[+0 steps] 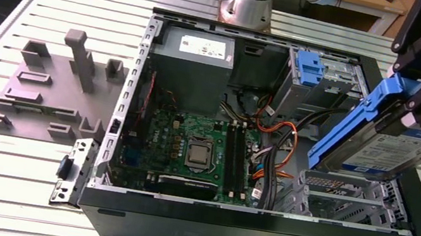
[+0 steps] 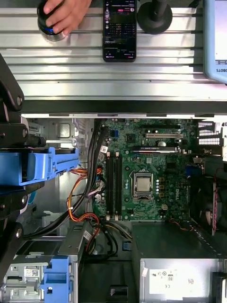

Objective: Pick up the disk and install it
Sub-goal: 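Pick up the disk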

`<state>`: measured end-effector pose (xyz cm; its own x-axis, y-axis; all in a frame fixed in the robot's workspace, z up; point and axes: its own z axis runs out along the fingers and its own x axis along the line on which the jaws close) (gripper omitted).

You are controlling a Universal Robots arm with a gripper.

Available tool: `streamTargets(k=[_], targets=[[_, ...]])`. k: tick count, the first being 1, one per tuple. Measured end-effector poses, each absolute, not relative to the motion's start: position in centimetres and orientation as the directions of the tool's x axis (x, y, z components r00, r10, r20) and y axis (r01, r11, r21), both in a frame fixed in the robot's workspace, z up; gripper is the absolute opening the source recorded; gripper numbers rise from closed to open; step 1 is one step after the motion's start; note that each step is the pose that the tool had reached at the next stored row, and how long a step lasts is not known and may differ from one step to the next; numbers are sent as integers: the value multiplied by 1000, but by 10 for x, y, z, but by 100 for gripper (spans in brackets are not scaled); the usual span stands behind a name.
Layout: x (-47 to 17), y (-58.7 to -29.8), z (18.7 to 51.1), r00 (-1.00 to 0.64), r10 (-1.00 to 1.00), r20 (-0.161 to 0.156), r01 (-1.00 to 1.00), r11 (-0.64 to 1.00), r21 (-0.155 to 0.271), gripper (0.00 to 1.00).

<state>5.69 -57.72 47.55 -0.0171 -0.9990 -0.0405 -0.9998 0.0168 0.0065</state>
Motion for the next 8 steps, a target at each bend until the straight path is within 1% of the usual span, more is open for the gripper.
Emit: streamTargets(k=[8], targets=[[58, -577, 475, -17, -999, -40, -1000, 17, 6, 36]])
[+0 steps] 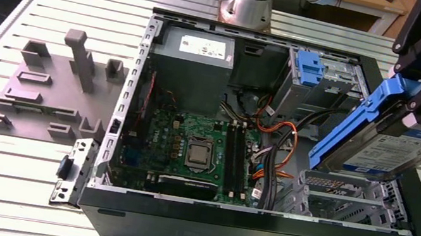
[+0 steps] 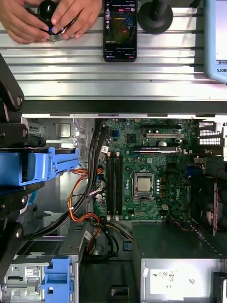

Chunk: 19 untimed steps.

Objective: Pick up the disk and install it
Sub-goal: 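Pick up the disk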

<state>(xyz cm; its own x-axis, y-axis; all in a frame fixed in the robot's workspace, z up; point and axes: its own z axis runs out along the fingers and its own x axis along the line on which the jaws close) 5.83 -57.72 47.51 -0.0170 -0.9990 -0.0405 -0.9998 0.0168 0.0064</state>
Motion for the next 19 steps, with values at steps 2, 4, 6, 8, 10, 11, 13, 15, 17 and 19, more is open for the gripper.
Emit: streamTargets(k=[2, 4, 6, 8, 10, 11, 13, 15, 17, 19], targets=[[58, -577, 475, -17, -999, -40, -1000, 17, 6, 36], [59, -577, 475, -17, -999, -41, -1000, 17, 6, 36], [60, -577, 473, -17, -999, -41, -1000, 17, 6, 36], [62, -577, 470, -17, -999, -41, -1000, 17, 6, 36], [64, -577, 466, -17, -999, -41, -1000, 17, 6, 36], [65, -578, 464, -17, -999, -41, -1000, 17, 6, 36], [66, -578, 461, -17, -999, -41, -1000, 17, 6, 36], [69, -578, 457, -17, -999, -41, -1000, 17, 6, 36], [72, -578, 453, -17, -999, -40, -1000, 17, 6, 36], [74, -579, 450, -17, -999, -41, -1000, 17, 6, 36]])
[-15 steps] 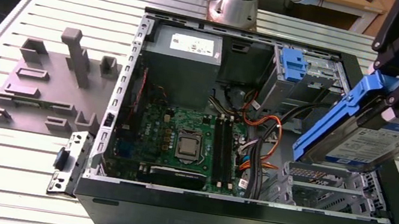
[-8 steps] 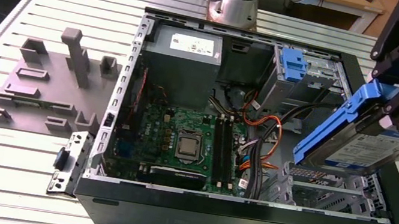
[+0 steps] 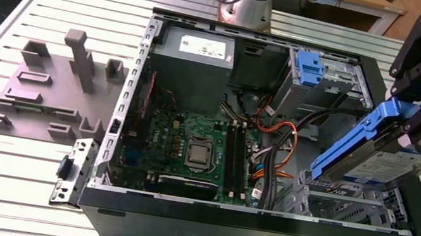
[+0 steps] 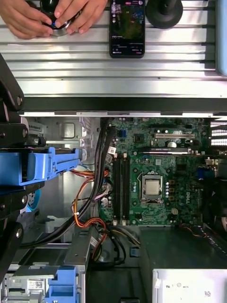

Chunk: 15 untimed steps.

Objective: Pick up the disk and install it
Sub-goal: 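Pick up the disk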

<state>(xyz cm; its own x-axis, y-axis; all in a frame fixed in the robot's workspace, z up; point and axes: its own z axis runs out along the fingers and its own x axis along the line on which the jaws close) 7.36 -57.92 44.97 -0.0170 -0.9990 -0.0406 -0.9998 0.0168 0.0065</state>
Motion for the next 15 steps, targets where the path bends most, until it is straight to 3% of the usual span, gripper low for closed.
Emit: streamTargets(k=[15], targets=[[75, -583, 429, -17, -999, -40, -1000, 17, 6, 36]])
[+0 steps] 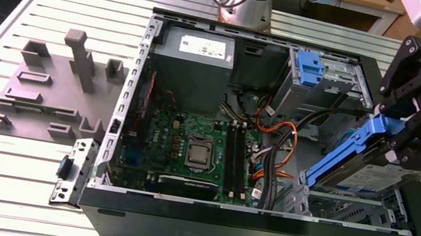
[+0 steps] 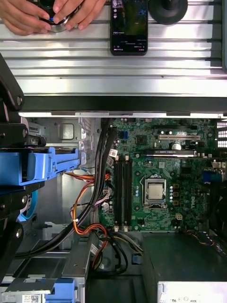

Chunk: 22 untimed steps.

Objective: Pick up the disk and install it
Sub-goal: 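Pick up the disk, then insert the disk into the insertion slot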

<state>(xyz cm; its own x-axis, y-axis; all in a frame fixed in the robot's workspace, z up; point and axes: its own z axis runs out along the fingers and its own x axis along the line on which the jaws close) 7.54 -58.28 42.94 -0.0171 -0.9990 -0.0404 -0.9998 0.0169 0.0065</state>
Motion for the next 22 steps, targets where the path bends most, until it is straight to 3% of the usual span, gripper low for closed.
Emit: streamTargets(k=[22], targets=[[76, -583, 410, -17, -999, -40, -1000, 17, 6, 36]])
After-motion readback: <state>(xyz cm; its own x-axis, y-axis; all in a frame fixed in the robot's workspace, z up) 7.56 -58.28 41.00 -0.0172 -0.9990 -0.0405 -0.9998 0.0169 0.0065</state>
